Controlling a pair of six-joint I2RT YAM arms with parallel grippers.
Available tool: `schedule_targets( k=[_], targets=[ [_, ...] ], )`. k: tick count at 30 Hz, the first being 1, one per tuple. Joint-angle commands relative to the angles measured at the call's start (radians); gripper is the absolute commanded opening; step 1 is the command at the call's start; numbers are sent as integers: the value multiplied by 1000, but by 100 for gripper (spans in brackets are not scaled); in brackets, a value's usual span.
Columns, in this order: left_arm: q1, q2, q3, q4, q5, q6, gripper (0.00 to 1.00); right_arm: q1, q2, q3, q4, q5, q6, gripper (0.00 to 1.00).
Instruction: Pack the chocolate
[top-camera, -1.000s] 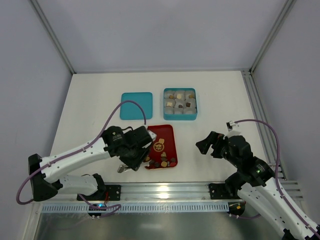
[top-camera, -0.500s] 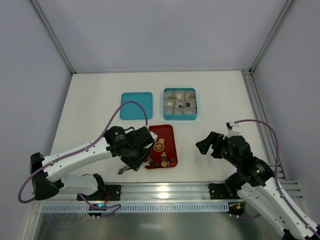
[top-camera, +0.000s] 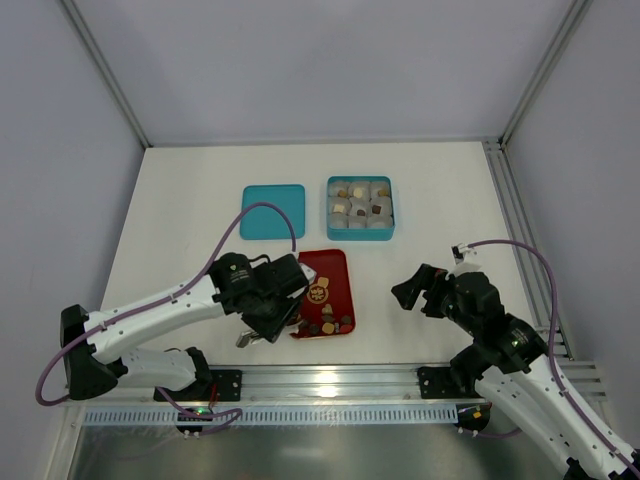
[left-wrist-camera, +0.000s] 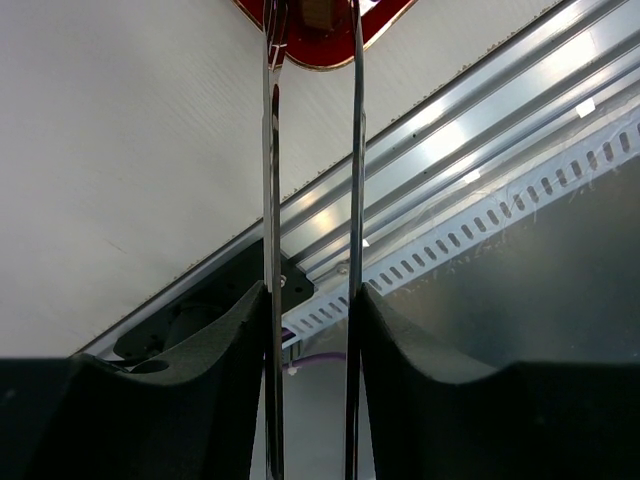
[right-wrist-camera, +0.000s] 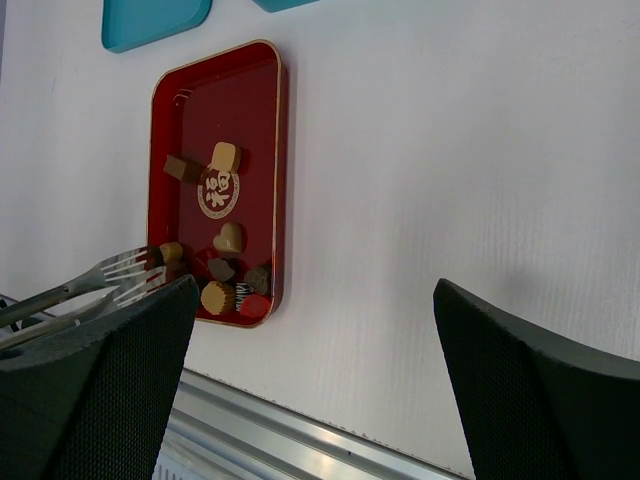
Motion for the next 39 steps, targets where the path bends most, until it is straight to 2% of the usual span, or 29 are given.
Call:
schedule_targets(
  k=[1, 20, 30, 39],
  targets=[
    [-8, -7, 26, -2, 2, -6, 39, 4, -12, 0, 35, 6, 6, 100],
    [-13, 42, 28, 29, -4, 9, 37, 4, -28, -11, 18, 11, 5, 100],
    [-14, 51, 68, 1, -30, 17, 20, 4, -29, -8, 18, 11, 5, 100],
    [-14, 30, 159, -53, -124, 6, 16, 4, -25, 2, 18, 11, 0, 100]
  ],
)
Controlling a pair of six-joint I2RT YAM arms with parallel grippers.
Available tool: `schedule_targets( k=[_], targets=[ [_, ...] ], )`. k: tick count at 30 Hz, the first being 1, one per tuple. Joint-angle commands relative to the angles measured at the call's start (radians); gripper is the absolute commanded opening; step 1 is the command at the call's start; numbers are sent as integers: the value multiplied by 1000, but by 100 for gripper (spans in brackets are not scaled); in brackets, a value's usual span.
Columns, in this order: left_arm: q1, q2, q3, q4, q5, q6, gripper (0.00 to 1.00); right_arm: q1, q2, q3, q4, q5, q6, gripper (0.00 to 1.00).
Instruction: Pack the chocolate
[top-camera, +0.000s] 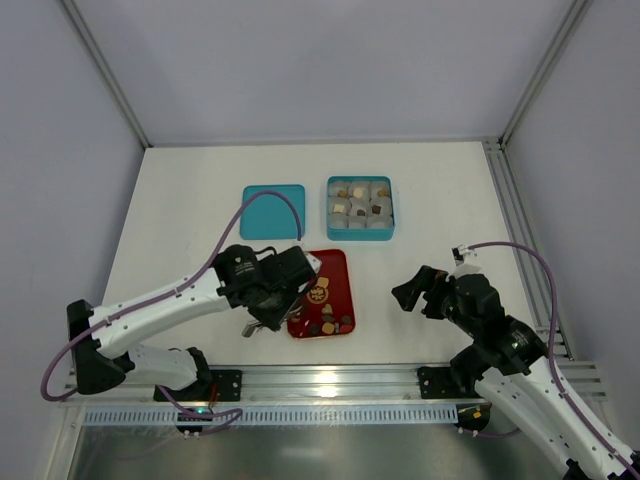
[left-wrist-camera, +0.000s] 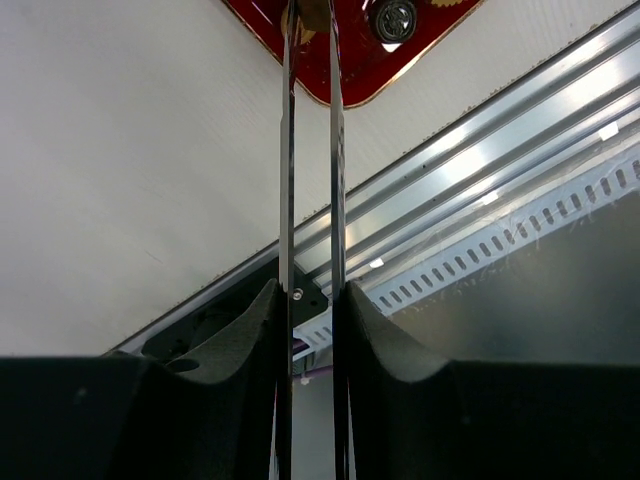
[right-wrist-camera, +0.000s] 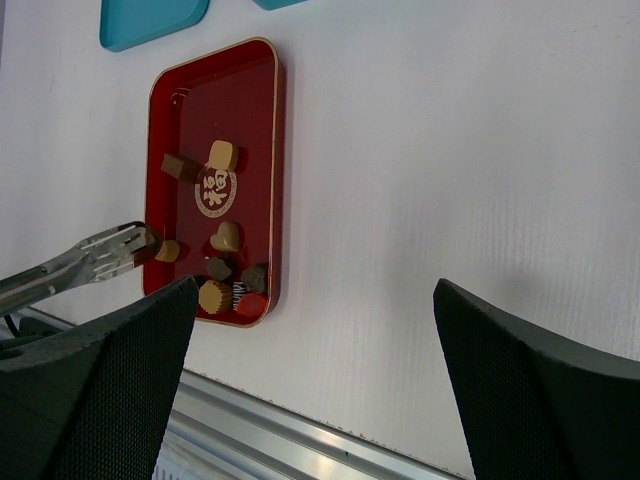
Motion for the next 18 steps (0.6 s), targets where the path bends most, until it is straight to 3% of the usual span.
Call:
schedule_targets(
  k=[1, 10, 18],
  targets=[
    [-5, -31, 76, -25, -54, 1, 15, 4, -5, 20, 21, 14, -4, 100],
    [0, -2, 230, -22, -136, 7, 15, 4, 1, 36, 9, 20, -9, 100],
    [104, 128, 379, 114, -131, 91, 15, 4, 10, 46, 6, 23, -13, 100]
  ],
)
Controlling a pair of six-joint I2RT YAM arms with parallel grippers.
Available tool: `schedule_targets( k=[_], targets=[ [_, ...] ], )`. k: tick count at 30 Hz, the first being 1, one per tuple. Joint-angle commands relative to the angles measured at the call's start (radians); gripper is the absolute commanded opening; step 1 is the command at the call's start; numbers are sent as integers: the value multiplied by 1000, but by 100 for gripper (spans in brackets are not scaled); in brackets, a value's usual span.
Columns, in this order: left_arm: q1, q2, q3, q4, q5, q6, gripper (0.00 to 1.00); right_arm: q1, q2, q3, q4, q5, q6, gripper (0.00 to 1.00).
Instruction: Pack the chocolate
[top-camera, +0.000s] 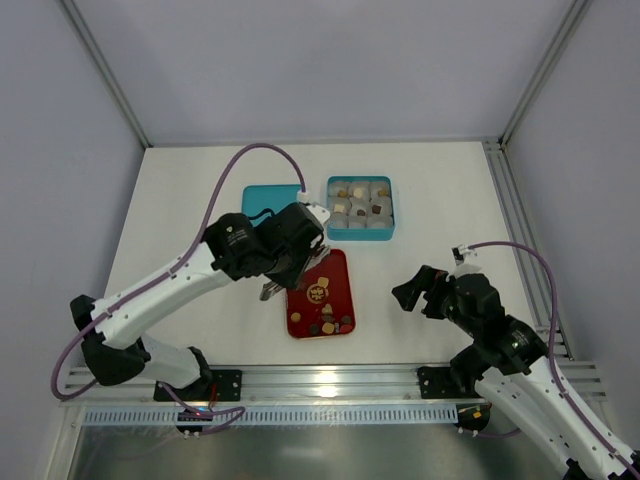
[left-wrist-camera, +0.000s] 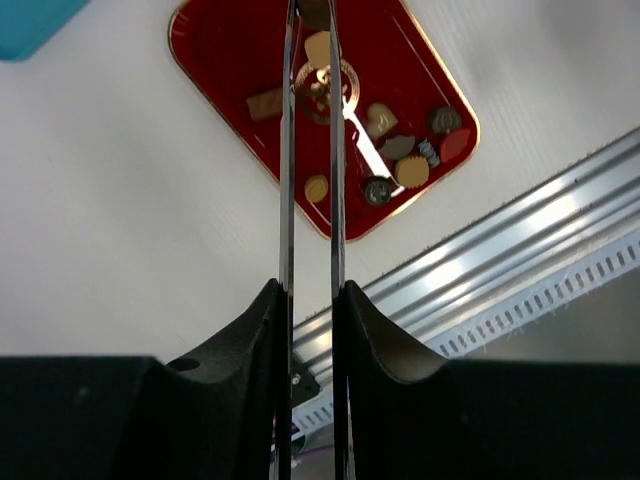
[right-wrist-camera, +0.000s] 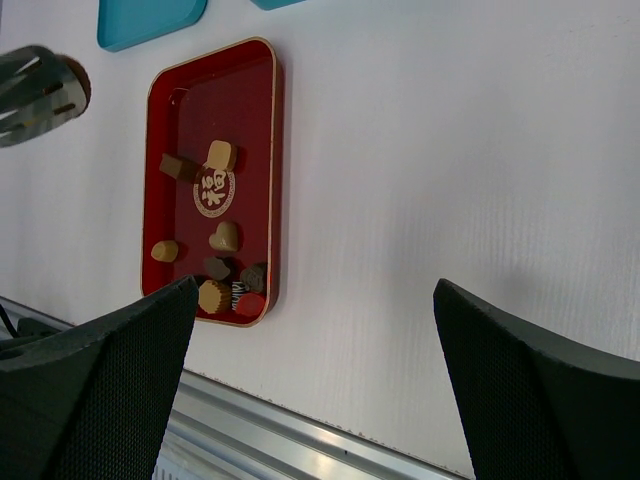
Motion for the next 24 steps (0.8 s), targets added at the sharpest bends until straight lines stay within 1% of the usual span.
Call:
schedule_targets(
  k=[1, 3, 4, 8, 10, 11, 17, 19, 20, 24],
  targets=[
    [57, 84, 73, 117, 6, 68, 15, 4, 8, 46, 6, 23, -12, 100],
    [94, 133, 128, 158, 39, 102, 15, 4, 9, 56, -1, 26, -16, 100],
    [105, 185, 153, 166, 44, 113, 15, 4, 9, 59, -6, 31, -15, 100],
    [156, 318, 321, 188, 89, 159, 15, 2, 3, 69, -20, 32, -17, 100],
    [179, 374, 375, 202, 125, 179, 15, 2, 3, 71, -21, 35, -15, 100],
    [183, 429, 430, 200, 138, 183, 15, 4, 0, 73, -26, 35, -13, 100],
    [206, 612, 647, 173, 208, 217, 16, 4, -4, 83, -41, 39, -9, 100],
    [211, 676, 702, 165, 230, 219, 15, 4, -7, 89, -47, 42, -10, 100],
    [214, 691, 711, 168, 257, 219, 16, 4, -9, 91, -53, 43, -12, 100],
    [217, 754, 731, 189, 293, 211, 16, 4, -23, 94, -61, 46, -7, 100]
  ],
)
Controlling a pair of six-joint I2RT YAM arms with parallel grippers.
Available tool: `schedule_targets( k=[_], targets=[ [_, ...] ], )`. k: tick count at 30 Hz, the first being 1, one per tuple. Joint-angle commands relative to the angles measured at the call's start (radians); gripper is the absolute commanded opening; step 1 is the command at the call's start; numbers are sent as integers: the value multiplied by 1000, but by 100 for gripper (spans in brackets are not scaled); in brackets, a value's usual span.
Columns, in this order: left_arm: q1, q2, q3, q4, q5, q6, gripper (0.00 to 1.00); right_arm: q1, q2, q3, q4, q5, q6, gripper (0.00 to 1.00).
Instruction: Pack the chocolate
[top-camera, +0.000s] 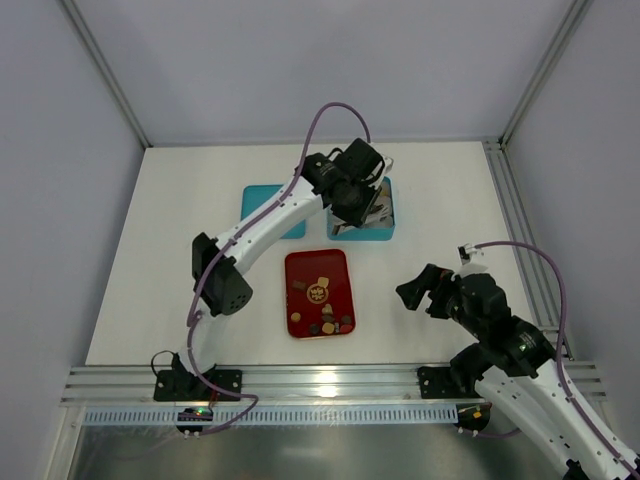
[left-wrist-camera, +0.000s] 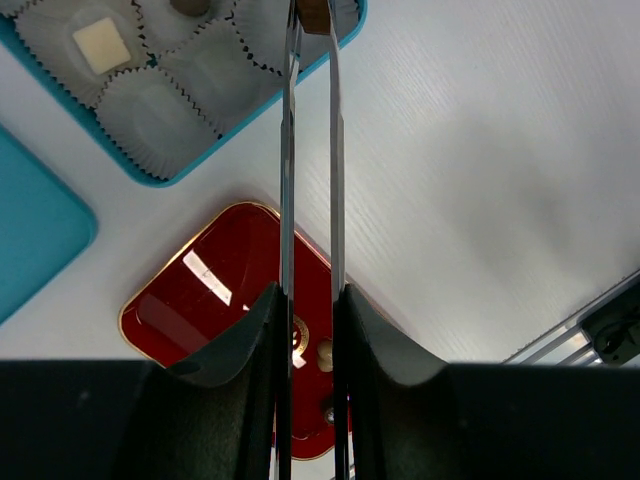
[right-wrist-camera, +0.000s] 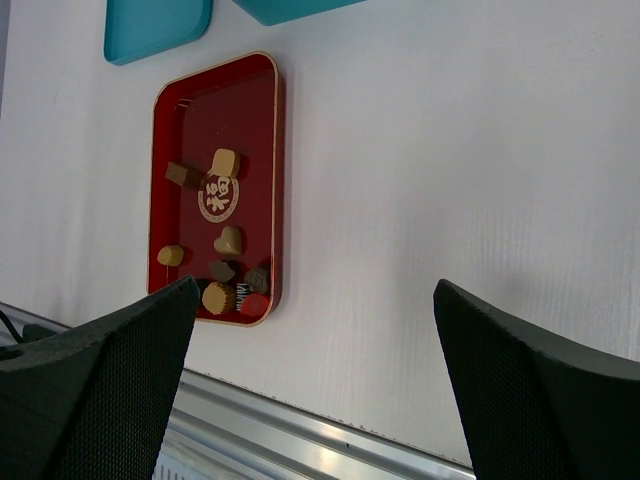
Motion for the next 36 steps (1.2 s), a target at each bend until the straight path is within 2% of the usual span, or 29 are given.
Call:
schedule_targets(
  k=[1, 24, 36],
  targets=[
    [9, 26, 47, 34, 71, 8, 16, 4, -18, 42, -4, 21, -5, 100],
    [32, 80, -3, 86, 61, 2, 16, 4, -23, 43, -13, 15, -5, 100],
    [34, 86, -14, 74, 44, 27, 21, 4, -23, 63, -23, 27, -7, 100]
  ],
)
